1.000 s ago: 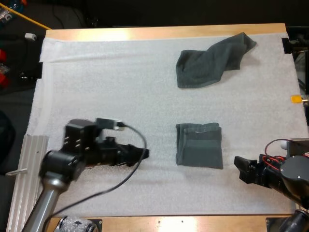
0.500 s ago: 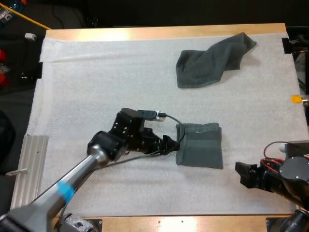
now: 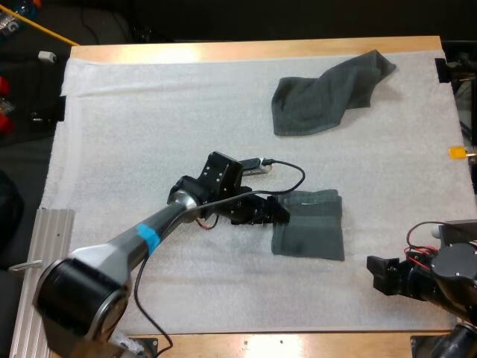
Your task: Pick towel from pile, fold and stack
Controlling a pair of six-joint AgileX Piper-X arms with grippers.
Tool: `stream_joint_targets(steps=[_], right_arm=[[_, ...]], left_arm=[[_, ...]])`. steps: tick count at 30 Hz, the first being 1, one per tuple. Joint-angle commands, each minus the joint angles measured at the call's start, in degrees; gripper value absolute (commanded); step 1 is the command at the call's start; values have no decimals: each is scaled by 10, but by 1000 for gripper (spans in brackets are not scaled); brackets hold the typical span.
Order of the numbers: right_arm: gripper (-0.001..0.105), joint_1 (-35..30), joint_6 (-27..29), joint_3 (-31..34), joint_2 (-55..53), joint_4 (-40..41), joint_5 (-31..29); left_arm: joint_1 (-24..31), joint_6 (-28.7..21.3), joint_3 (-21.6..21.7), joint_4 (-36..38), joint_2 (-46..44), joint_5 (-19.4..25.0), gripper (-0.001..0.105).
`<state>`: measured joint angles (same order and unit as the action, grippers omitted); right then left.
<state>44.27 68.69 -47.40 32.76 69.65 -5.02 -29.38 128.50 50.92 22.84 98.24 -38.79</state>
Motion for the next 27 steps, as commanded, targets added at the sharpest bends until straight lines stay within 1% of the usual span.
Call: stream_joint_targets(steps=[1,5,7,9,13,16,18,19,20,21,22,24,25,26,27], right_arm=[[70,-1,8,-3,0,5,1],[70,-1,8,-3,0,5,1],[70,-1,8,-3,0,5,1],[70,-1,8,-3,0,5,1],[70,-1,8,-3,0,5,1],[70,-1,8,-3,0,5,1],[70,-1,8,-3,0,5,1],[70,-1,8,-3,0,5,1],[70,-1,8,-3,0,5,1],[70,-1,8,-3,0,5,1],[70,-1,8,-3,0,6,1],[70,-1,8,-3,0,11,1],[70,-1,8,-3,0,13,1],[70,-1,8,-3,0,18,1],[70,-1,8,-3,0,24,1]], left_arm=[[-3,6,6,3,7,-11,71],[-17,6,13,11,25,-34,71],[-30,6,16,11,28,-31,71],[-49,8,23,12,30,-19,71],[-75,32,34,16,38,4,70],[-90,43,50,21,48,3,66],[-101,49,67,32,59,3,62],[-103,50,72,34,62,3,59],[-104,49,78,38,65,2,53],[-104,49,84,45,66,1,44],[-104,49,86,46,66,1,40],[-102,48,94,69,66,5,14],[-101,44,96,74,66,6,9],[-100,29,98,85,64,7,0],[-98,16,100,98,61,13,0]])
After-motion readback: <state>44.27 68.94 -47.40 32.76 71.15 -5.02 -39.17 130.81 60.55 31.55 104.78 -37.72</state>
